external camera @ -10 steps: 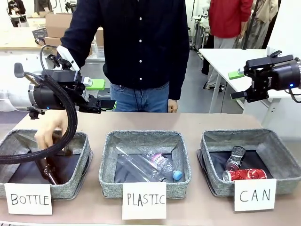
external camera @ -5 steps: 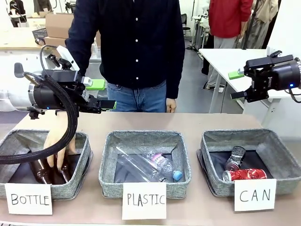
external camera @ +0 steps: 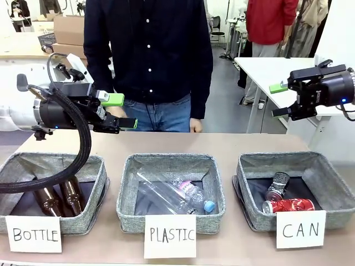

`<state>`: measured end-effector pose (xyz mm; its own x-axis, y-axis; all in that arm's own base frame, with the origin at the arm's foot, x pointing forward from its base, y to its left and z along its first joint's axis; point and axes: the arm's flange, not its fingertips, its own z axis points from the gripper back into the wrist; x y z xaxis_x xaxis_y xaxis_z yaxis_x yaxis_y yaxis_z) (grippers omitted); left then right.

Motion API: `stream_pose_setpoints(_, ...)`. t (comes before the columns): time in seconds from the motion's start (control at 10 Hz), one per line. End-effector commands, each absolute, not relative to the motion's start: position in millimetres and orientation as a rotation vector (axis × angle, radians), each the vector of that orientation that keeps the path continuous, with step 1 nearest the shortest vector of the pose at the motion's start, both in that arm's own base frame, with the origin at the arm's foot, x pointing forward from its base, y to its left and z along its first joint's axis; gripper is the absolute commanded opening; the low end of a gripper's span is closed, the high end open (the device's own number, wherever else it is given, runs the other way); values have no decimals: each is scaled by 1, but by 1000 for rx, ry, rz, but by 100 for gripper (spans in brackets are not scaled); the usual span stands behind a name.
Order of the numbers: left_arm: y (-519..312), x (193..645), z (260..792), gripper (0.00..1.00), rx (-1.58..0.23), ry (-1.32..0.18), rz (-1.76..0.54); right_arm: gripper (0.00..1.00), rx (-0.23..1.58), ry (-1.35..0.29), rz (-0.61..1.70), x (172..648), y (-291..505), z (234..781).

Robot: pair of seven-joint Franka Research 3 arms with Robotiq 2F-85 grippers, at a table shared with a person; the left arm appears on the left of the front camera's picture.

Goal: Sort the can waste into the basket.
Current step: Pick up the can waste from the table and place it in the right Fabric basket.

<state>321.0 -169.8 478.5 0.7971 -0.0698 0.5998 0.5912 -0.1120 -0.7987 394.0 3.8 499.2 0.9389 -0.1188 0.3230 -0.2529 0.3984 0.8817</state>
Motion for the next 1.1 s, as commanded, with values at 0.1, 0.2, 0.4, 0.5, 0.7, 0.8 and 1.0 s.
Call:
stream_pose_setpoints(0.1, -167, 320, 482, 100, -1589, -409, -595, 100, 1147, -369, 107, 394, 3, 499)
stream_pose_setpoints(0.2, -167, 320, 482, 100, -1589, -409, -595, 100, 1147, -369, 107, 394, 3, 499)
stream_pose_setpoints(0.4, -167, 320, 482, 100, -1589, -409, -595, 100, 1147, -369, 107, 394, 3, 499)
stream_pose_setpoints(0.5, -167, 320, 482, 100, -1589, -409, -595, 100, 1147, -369, 107, 394, 3, 499)
stream_pose_setpoints(0.7, -167, 320, 482, 100, -1589, -409, -595, 100, 1147, -369, 107, 394, 3, 499)
stream_pose_setpoints(0.8, -167, 320, 482, 100, -1589, -409, -595, 100, 1147, -369, 107, 394, 3, 499)
stream_pose_setpoints(1.0, -167, 320, 482, 100, -1589, -409, -595, 100, 1147, -369, 107, 394, 3, 499)
